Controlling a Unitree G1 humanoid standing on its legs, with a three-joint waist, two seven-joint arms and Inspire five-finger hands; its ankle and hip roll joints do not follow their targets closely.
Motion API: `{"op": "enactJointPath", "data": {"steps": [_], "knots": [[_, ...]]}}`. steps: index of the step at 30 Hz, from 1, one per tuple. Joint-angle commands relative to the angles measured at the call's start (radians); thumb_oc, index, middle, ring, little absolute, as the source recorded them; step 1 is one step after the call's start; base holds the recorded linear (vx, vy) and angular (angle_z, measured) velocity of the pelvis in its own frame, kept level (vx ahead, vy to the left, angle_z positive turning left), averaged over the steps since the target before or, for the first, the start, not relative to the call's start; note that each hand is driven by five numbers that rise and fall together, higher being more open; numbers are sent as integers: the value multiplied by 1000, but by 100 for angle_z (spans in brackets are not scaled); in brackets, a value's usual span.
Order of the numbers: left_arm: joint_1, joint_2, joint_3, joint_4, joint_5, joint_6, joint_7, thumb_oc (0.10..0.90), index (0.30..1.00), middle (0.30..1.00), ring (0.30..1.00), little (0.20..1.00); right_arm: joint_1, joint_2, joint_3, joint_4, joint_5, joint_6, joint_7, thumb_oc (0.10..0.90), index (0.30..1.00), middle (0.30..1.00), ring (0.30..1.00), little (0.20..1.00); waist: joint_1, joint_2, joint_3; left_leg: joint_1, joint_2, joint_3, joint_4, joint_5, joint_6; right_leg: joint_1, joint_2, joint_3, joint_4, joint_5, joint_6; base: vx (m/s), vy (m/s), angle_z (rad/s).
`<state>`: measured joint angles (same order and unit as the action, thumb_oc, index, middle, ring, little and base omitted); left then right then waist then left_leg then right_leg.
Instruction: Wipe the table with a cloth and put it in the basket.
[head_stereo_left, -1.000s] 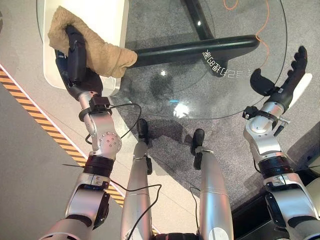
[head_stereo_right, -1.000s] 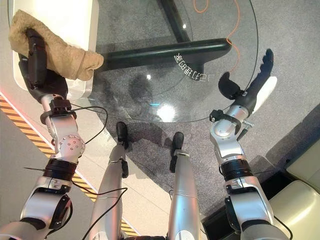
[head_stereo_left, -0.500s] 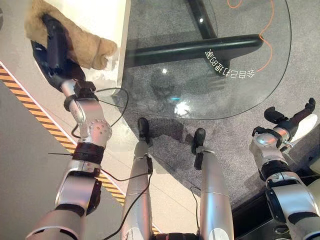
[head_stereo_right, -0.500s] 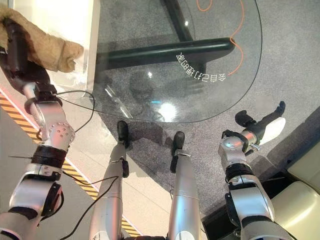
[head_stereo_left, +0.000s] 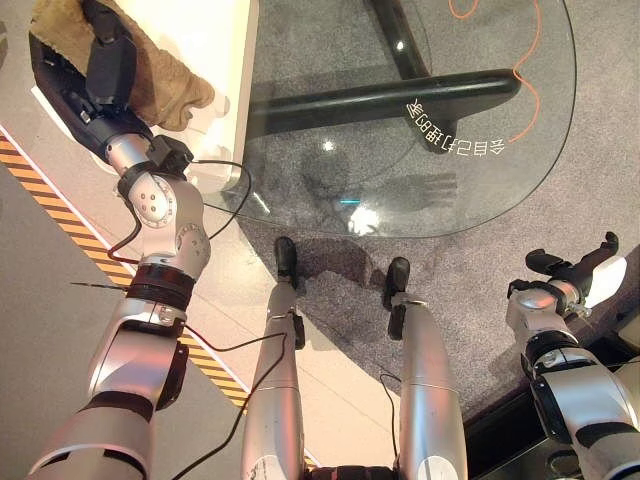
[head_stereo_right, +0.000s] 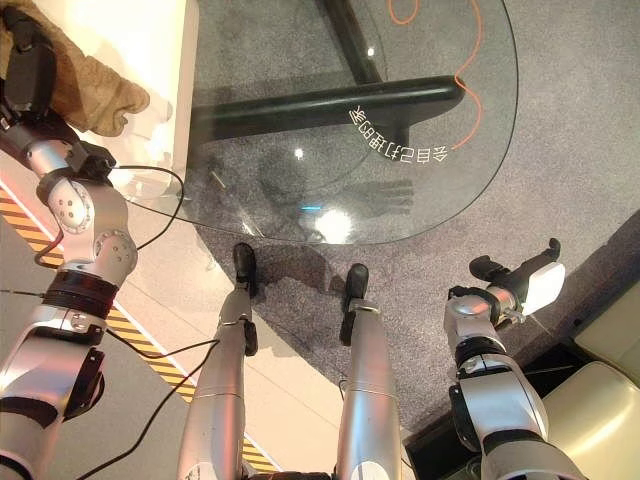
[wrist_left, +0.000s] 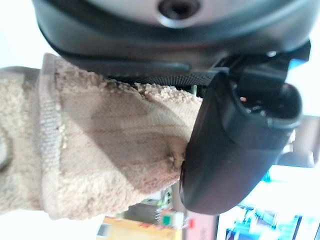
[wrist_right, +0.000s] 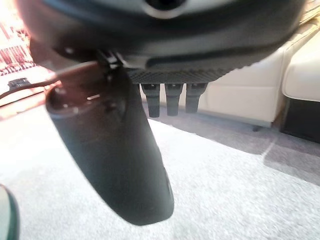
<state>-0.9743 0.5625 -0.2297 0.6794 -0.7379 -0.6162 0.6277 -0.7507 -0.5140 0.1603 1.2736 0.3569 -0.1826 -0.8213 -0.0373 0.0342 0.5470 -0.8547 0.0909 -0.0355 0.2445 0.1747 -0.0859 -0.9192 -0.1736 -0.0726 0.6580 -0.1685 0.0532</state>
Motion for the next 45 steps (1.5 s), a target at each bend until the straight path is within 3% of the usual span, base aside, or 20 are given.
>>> {"op": "enactJointPath", "data": {"steps": [1, 6, 16, 23, 30, 40, 41, 42, 45], "knots": [[-161, 101, 16, -3, 139, -69, 51, 100, 300, 300, 300, 200, 15, -90, 23, 20, 14, -13, -12, 800, 900, 900, 900, 900, 0, 9, -27, 6, 0, 22, 184, -208, 48, 57, 11, 18, -209, 140, 15, 0, 0, 0], [-217, 139, -59, 103, 217, 27, 92, 100, 300, 300, 300, 200, 3, -92, 57, 21, -3, -4, 14, 800, 900, 900, 900, 900, -12, 12, -27, 13, 6, 30, 176, -202, 44, 55, 13, 23, -209, 141, 15, -6, 41, 0], [-280, 166, -148, 228, 319, 154, 135, 100, 300, 300, 300, 200, -14, -98, 92, 28, -4, 4, 26, 800, 900, 900, 900, 900, -29, 22, -27, 19, 12, 45, 163, -191, 37, 50, 15, 33, -214, 142, 16, -10, 41, -5], [-329, 182, -214, 314, 412, 293, 115, 100, 300, 300, 300, 200, -28, -105, 108, 39, -5, 17, 29, 800, 900, 900, 900, 900, -41, 29, -27, 24, 15, 55, 152, -184, 34, 47, 18, 42, -218, 146, 18, -6, 42, -1], [-363, 183, -270, 373, 408, 416, 83, 100, 300, 300, 300, 200, -36, -116, 115, 52, 0, 14, 45, 800, 900, 900, 900, 900, -50, 34, -27, 29, 14, 61, 143, -180, 32, 48, 18, 44, -228, 152, 22, 0, 0, 0], [-379, 175, -291, 440, 386, 495, 61, 100, 300, 300, 300, 200, -47, -114, 125, 52, -3, 17, 42, 800, 900, 900, 900, 900, -57, 35, -27, 30, 16, 66, 140, -177, 31, 45, 16, 47, -232, 155, 24, 0, 0, 0], [-378, 175, -293, 443, 382, 497, 64, 402, 559, 559, 559, 502, -49, -113, 125, 52, -5, 18, 42, 800, 900, 900, 900, 900, -58, 35, -27, 30, 16, 66, 140, -176, 30, 44, 16, 47, -232, 156, 24, 0, 0, 0], [-374, 172, -292, 448, 382, 501, 50, 800, 900, 900, 900, 900, -53, -114, 125, 52, -9, 22, 44, 800, 900, 900, 900, 900, -59, 34, -27, 30, 16, 67, 141, -177, 30, 44, 17, 48, -232, 154, 24, 0, 0, 0], [-374, 163, -301, 449, 380, 514, 40, 800, 900, 900, 900, 900, -53, -110, 127, 51, -3, 25, 40, 800, 900, 900, 900, 900, -58, 34, -27, 33, 13, 66, 137, -174, 30, 46, 18, 46, -233, 158, 24, 0, 0, 0]]}}
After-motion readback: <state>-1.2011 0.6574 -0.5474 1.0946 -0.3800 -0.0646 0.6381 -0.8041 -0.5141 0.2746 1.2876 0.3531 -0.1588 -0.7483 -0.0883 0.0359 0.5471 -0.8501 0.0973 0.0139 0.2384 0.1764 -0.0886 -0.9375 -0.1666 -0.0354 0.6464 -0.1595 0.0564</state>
